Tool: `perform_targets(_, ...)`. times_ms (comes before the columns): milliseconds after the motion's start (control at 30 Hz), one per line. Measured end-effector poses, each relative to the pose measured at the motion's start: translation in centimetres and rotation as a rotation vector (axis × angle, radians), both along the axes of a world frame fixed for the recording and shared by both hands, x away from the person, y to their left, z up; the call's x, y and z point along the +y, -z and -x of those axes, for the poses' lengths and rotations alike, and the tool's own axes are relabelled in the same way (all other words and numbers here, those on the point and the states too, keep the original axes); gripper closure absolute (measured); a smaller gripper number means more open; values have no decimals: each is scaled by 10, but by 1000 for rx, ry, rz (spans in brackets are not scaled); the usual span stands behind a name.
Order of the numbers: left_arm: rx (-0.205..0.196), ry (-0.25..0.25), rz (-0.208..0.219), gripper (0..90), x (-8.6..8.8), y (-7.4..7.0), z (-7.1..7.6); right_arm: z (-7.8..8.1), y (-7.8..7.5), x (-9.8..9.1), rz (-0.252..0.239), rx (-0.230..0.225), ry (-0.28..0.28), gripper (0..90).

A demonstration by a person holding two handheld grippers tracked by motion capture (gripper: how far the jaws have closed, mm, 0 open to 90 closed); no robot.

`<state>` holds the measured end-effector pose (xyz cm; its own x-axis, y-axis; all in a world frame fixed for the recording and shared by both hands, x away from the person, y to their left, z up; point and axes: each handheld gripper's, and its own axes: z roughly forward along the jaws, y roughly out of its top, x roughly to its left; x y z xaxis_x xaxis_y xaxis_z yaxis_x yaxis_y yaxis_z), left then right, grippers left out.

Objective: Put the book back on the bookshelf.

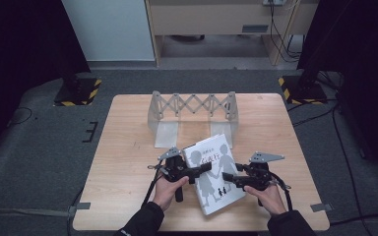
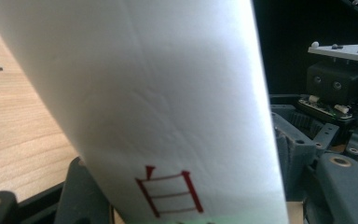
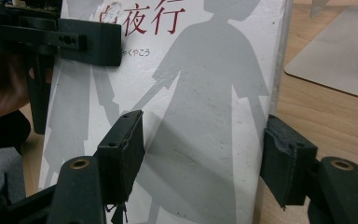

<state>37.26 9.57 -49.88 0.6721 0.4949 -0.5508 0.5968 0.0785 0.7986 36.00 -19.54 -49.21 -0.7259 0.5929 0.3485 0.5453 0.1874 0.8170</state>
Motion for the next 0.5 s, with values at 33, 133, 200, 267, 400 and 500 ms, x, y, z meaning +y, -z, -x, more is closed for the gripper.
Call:
perform_targets(33,-5,4,-5,381,0,0,0,0,0,0,-3,3,-1,370)
perform_targets(133,2,7,-14,361,0,0,-1,-1,-1,0,-10,5,6,373)
perform_targets(200,8,5,-8,366,1,1,-1,-1,0,1,-6,1,2,373)
perform_targets(267,9,3,9,384,1,1,-1,-1,0,1,-3,-2,0,373)
perform_targets(400,26,8,34,423,1,-1,-1,-1,-1,0,-5,-3,-2,372)
perform_targets(500,43,8,42,447,2,-4,-3,0,-1,0,-11,-4,1,371)
